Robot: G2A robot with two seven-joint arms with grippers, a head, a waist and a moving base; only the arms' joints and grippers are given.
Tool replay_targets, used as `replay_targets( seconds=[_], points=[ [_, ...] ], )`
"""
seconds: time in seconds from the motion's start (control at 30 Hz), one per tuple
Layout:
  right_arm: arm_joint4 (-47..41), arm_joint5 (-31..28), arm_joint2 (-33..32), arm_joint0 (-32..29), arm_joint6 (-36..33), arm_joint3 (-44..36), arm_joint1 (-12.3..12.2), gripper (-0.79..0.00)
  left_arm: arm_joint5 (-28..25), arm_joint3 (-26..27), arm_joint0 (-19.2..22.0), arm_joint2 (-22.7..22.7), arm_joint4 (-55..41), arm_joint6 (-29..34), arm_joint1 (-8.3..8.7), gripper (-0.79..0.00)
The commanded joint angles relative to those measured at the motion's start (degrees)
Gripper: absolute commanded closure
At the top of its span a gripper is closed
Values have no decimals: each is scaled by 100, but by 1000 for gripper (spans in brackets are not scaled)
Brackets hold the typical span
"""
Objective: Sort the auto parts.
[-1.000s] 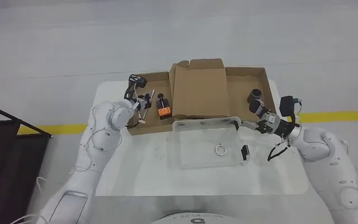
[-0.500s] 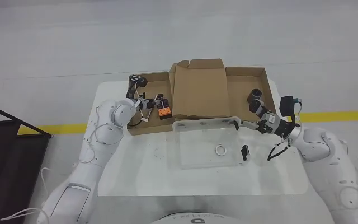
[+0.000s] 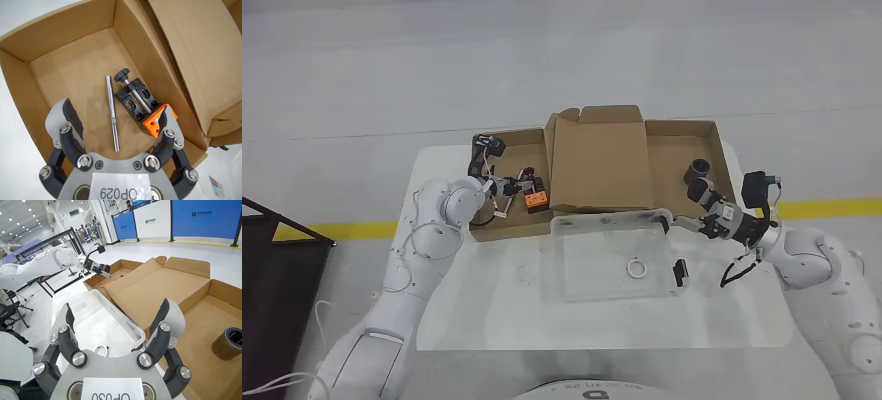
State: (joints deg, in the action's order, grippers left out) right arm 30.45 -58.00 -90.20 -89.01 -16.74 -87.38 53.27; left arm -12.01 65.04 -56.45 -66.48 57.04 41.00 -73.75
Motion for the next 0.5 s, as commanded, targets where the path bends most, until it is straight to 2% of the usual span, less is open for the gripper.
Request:
replay_targets(
  seconds=[0.0,0.13,0.33,0.47],
  points=[
    [0,0,0,0,0,0,0,-785,0,0,0,0,0,0,0,-785],
    [34,58,29,1,-14,-72,4,-785,0,0,0,0,0,0,0,-785],
    [40,429,506,31,-570,-773,18,-785,0,0,0,0,0,0,0,-785],
    [-42,476,566,59,-754,-870,7,-785,0,0,0,0,0,0,0,-785]
  ],
)
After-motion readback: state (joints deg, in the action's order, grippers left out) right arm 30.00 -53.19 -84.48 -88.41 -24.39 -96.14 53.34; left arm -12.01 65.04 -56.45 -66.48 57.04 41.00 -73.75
